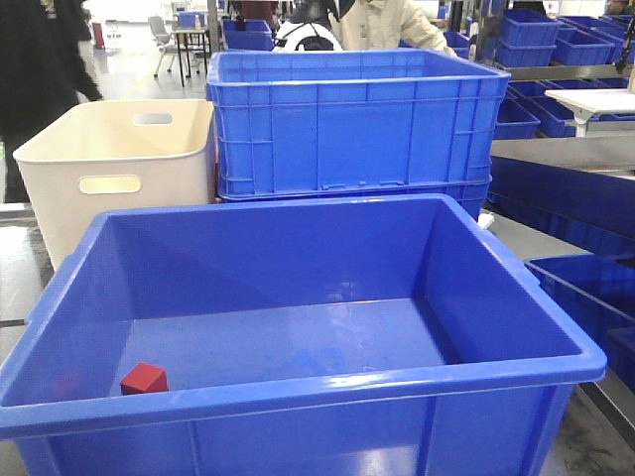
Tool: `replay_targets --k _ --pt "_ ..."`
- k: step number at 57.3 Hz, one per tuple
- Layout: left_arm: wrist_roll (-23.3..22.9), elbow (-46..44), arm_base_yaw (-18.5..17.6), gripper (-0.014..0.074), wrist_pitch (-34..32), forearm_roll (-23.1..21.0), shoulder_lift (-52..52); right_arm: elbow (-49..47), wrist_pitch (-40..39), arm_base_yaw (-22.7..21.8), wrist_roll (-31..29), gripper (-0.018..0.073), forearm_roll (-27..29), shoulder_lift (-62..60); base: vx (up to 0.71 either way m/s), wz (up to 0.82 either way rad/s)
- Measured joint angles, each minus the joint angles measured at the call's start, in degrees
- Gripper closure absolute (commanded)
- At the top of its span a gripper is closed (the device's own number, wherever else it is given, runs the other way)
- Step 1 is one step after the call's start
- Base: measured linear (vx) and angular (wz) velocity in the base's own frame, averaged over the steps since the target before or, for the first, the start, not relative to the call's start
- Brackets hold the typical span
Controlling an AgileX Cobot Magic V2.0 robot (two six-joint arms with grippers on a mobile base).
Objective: Pick red and yellow blocks into blue bin
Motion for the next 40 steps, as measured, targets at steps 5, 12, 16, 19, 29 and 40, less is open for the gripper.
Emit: replay_targets --k 5,12,16,19,29,40 --pt "0.0 0.0 0.0 0.0594 0.05 0.0 0.0 0.1 0.37 0.0 0.01 0.057 -0.49 0.0 0.0 0.0" --pt "0.0 0.0 0.0 0.0594 0.05 0.0 0.0 0.1 0.5 0.0 0.06 0.057 -0.53 0.0 0.0 0.0" --pt "0.0 0.0 0.0 0.0594 0.05 0.0 0.0 0.1 0.5 0.0 0.06 0.057 -0.68 0.0 0.0 0.0" --pt "0.0 0.0 0.0 0.0594 0.05 0.0 0.0 0.1 0.5 0.0 0.06 0.057 -0.68 0.0 0.0 0.0" --pt "0.0 0.0 0.0 0.0594 0.05 0.0 0.0 0.1 0.55 0.0 0.06 0.057 -0.7 0.0 0.0 0.0" --pt "0.0 0.0 0.0 0.0594 0.05 0.0 0.0 0.1 0.67 0.0 0.06 0.057 -0.7 0.0 0.0 0.0"
